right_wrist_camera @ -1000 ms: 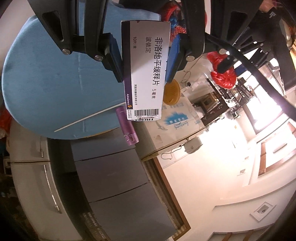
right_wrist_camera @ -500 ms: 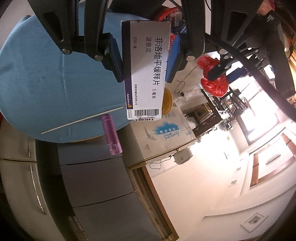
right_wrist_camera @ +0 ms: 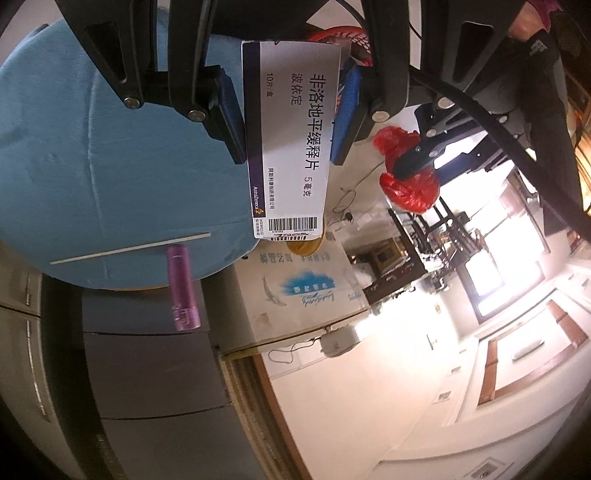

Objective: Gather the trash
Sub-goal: 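Lift the red bag and Plendil box and carry both toward the red basket, then lower the red bag and Plendil box over the red basket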

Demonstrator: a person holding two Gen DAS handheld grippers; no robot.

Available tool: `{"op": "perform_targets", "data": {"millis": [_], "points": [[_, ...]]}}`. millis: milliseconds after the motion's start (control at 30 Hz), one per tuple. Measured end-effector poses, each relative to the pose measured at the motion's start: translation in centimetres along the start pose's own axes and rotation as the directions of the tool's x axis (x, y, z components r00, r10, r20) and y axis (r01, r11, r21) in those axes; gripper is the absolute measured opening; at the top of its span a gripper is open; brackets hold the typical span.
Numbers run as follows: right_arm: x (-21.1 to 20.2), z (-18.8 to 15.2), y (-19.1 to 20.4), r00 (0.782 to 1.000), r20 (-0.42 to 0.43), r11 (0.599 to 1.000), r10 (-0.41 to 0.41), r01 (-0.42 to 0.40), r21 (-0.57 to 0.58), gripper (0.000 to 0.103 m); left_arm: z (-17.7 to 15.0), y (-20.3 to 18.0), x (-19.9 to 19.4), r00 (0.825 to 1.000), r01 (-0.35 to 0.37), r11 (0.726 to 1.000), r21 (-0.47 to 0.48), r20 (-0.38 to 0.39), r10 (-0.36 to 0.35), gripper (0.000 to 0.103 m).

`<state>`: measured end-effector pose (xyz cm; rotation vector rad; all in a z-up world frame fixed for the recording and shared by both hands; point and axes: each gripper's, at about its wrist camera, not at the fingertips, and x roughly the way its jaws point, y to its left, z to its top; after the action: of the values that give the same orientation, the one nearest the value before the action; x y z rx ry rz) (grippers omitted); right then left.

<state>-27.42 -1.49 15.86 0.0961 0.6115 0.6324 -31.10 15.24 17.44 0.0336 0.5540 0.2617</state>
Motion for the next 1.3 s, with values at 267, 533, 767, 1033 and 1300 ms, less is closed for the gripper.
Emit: {"op": "perform_targets", "data": {"millis": [267, 533, 767, 1033, 1300], "points": [[2.3, 0.0, 1.7, 0.999, -0.031, 0.999, 0.031, -0.032, -0.030, 0.049, -0.8, 1.7, 1.2, 0.999, -0.025, 0.999, -0.033, -0.030, 0.024, 0.050], [4.5, 0.3, 3.5, 0.996, -0.057, 0.996, 0.066, -0.069, -0.064, 0.049, -1.6, 3.2, 2.0, 0.998, -0.045, 0.997, -0.059, -0.055, 0.042, 0.050], [6.7, 0.4, 4.7, 0.992, -0.082, 0.991, 0.097, -0.104, -0.081, 0.049, -1.9, 4.2, 2.5, 0.996, -0.060, 0.995, -0.078, -0.066, 0.055, 0.050], [10.6, 0.8, 5.1, 0.982, -0.144, 0.989, 0.123, -0.133, -0.065, 0.049, -2.6, 5.4, 3.1, 0.994, -0.078, 0.992, -0.095, -0.083, 0.070, 0.050], [13.1, 0.0, 4.8, 0.974, -0.192, 0.990, 0.121, -0.131, -0.042, 0.049, -3.3, 6.5, 4.3, 0.990, -0.104, 0.988, -0.113, -0.104, 0.093, 0.050]]}}
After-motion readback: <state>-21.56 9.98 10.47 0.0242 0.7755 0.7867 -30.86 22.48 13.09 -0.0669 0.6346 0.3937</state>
